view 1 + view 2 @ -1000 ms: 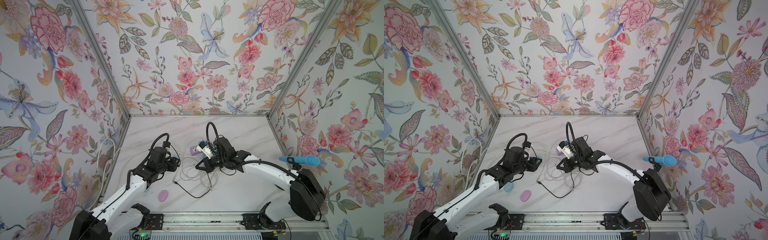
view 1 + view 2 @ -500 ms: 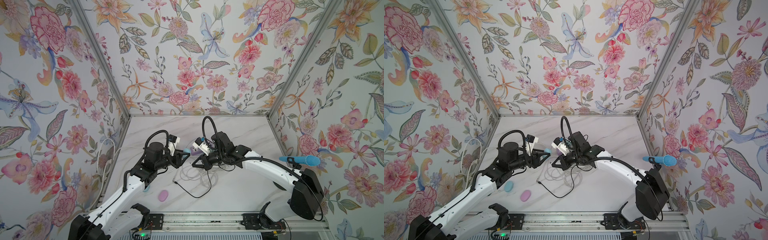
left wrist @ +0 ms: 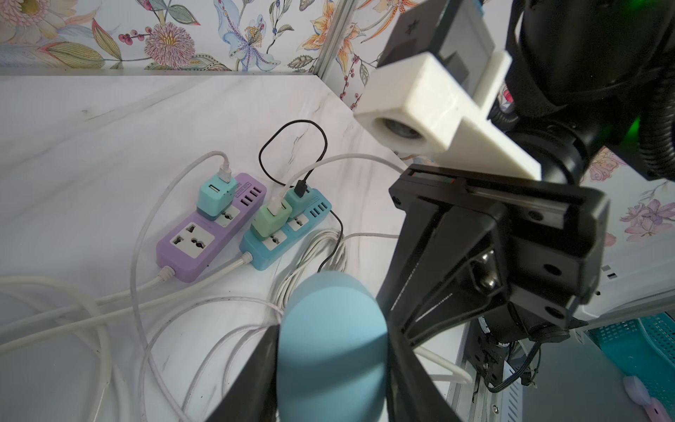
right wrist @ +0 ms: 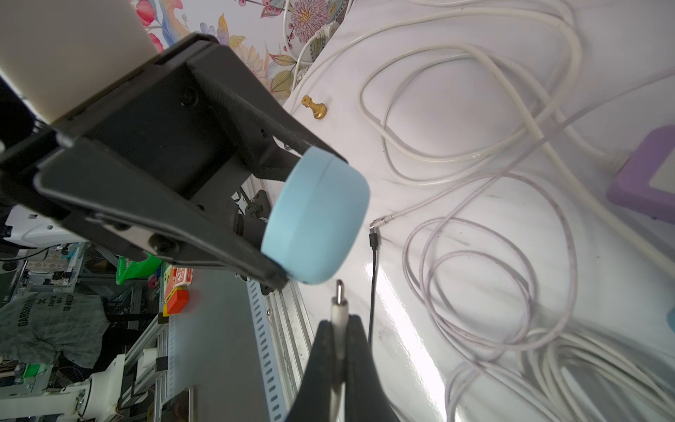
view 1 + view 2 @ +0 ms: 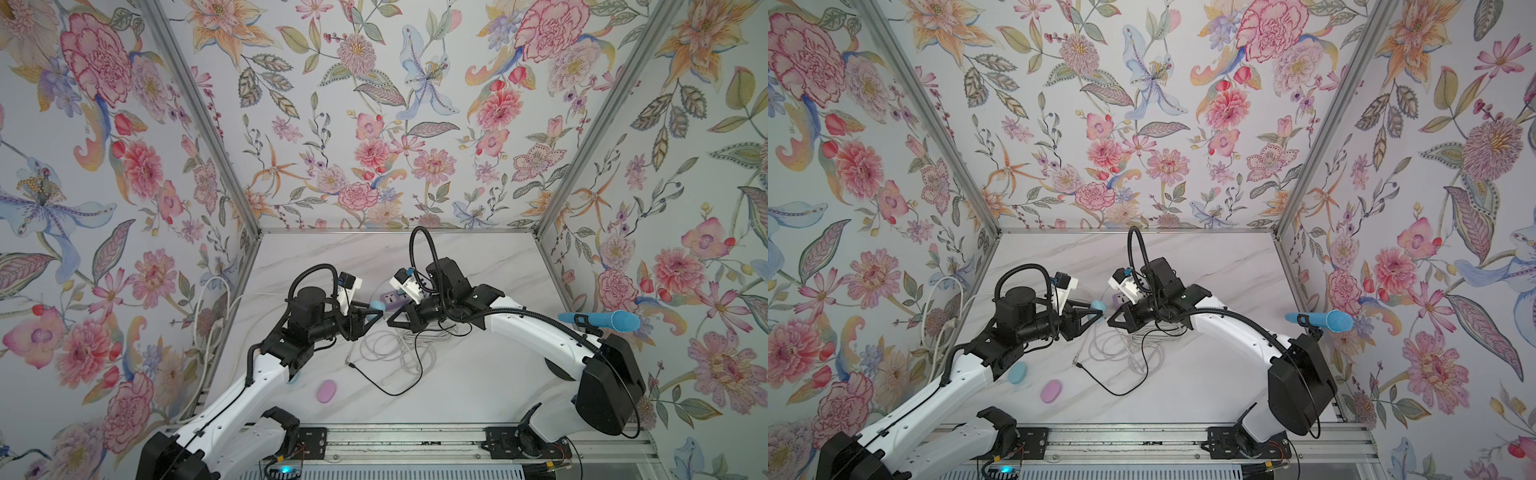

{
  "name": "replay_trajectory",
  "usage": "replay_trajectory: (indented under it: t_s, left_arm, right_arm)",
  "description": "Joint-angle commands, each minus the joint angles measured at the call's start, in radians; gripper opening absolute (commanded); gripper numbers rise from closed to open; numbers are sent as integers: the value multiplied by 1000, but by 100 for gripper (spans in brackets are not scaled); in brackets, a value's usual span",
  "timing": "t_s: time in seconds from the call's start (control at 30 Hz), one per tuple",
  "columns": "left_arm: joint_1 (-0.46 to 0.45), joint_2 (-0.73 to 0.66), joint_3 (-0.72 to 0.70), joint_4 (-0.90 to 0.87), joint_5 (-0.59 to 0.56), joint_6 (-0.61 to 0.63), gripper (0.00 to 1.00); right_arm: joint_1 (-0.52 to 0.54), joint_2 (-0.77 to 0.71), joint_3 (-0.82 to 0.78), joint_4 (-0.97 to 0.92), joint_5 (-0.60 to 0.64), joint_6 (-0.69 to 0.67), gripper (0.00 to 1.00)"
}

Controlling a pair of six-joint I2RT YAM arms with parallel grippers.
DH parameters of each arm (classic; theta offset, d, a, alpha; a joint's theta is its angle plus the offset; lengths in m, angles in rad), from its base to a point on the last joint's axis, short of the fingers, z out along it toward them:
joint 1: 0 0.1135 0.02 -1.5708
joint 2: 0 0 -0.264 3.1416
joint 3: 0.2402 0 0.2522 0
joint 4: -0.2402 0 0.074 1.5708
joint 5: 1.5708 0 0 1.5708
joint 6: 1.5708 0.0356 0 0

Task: Charge the bluetooth headset
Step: Pick up the bluetooth headset from the center of the board, then insert the charging cable into the bluetooth headset.

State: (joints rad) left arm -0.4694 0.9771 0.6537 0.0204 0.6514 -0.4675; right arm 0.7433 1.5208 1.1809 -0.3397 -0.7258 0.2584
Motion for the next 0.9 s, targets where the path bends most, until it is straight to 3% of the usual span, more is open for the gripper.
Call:
replay_trajectory:
  t_s: [0.0,0.87]
  left_arm:
    - [6,-19,-11,6,16,13,0]
    - [7,-20,-6,-27,14,43,0]
  right_arm:
    - [0,7,34,-6,-13,10,0]
    - [32,-24,50,-22,8,26,0]
